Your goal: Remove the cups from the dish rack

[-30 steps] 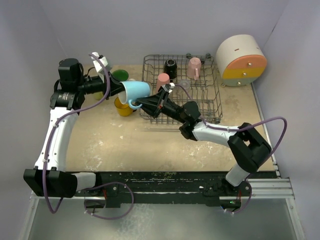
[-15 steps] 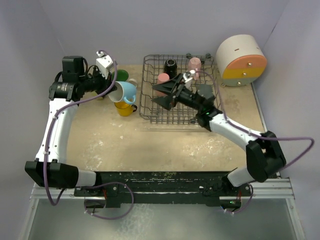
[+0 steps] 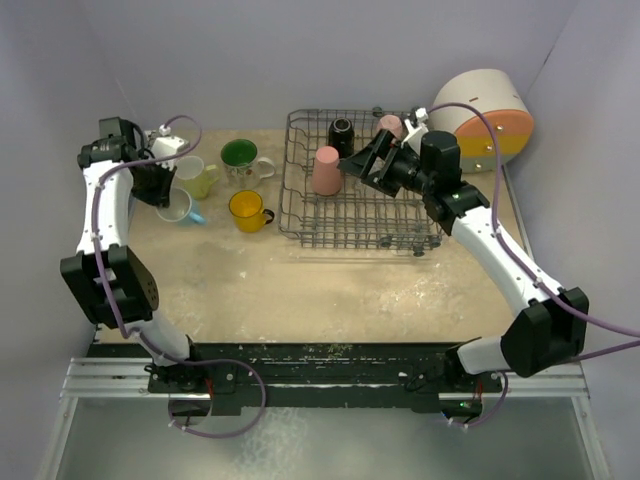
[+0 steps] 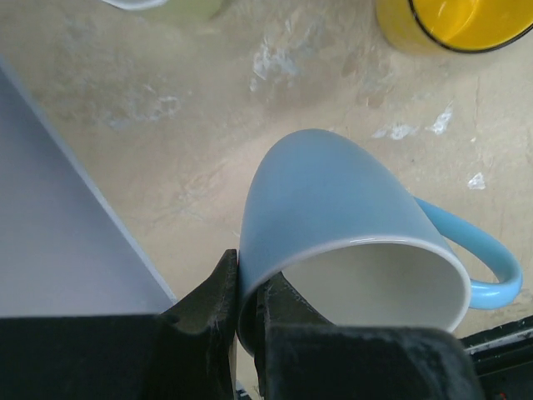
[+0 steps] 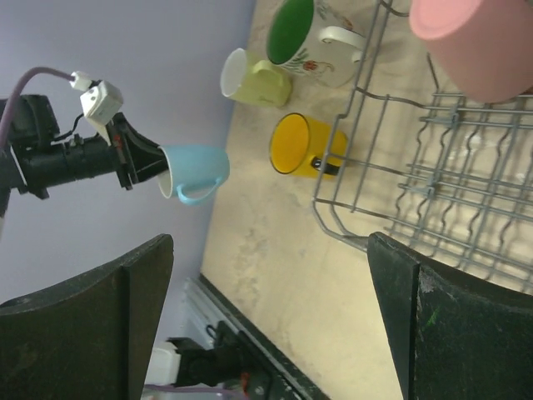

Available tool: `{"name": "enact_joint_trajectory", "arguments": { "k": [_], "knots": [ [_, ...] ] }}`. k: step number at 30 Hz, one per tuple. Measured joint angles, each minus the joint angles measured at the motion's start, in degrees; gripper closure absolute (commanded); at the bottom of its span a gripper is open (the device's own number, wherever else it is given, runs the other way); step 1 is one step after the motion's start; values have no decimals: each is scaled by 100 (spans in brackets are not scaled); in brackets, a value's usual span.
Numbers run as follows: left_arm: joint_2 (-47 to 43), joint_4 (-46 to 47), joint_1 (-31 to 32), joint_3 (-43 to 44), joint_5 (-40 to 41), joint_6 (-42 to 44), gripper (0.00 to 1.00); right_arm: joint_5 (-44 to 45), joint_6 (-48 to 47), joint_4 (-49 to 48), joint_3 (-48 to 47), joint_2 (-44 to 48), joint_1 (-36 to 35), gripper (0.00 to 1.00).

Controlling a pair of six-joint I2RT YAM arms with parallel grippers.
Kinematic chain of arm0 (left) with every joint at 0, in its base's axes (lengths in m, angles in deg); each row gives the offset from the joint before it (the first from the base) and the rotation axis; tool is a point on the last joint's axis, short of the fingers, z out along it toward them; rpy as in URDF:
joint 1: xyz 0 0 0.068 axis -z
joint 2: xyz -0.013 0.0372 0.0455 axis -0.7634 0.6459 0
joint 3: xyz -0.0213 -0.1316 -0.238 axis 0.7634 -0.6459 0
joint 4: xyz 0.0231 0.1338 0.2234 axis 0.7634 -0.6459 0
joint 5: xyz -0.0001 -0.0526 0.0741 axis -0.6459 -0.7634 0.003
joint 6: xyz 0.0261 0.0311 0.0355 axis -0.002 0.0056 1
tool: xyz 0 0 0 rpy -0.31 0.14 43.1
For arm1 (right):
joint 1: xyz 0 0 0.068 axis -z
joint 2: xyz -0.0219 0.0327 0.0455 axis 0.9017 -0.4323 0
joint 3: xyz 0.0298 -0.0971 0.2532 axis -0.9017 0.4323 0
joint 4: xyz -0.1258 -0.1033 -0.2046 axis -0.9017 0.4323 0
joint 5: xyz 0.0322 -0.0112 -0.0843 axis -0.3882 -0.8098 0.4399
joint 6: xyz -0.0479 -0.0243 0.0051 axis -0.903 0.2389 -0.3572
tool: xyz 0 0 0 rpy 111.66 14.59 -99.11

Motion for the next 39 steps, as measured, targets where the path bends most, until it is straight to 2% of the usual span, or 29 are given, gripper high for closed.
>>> {"name": "enact_joint_trajectory", "arguments": {
  "k": [4,9,17,26,27,29,32,37,39],
  "knots": [
    [358,103,35,-321,240,13,100,109,-579,470,-199,-72,0,0],
    [929,367,66,-328,367,-81,100,302,-920,824,-109,-85,-2,0],
    [1696,745,66,-155,184,-754,100,570,-1248,1134,-63,-87,0,0],
    [1908,1047,66,-138,-26,-1589,100,590,-1360,1342,-61,-85,0,0],
    [1917,1062,66,-138,-52,-1683,99,599,-1370,1340,-61,-85,0,0],
    [1943,1080,66,-129,-87,-1823,89,693,-1392,1340,-61,-85,0,0],
    [2020,1062,66,-42,-114,-2006,70,765,-1451,1340,-61,-85,0,0],
    [2055,1088,72,107,-157,-2234,57,1180,-1711,1399,-326,-330,-50,0],
    [2020,1123,72,125,-157,-2288,56,1462,-1858,1484,-632,-623,-111,0]
  ]
}}
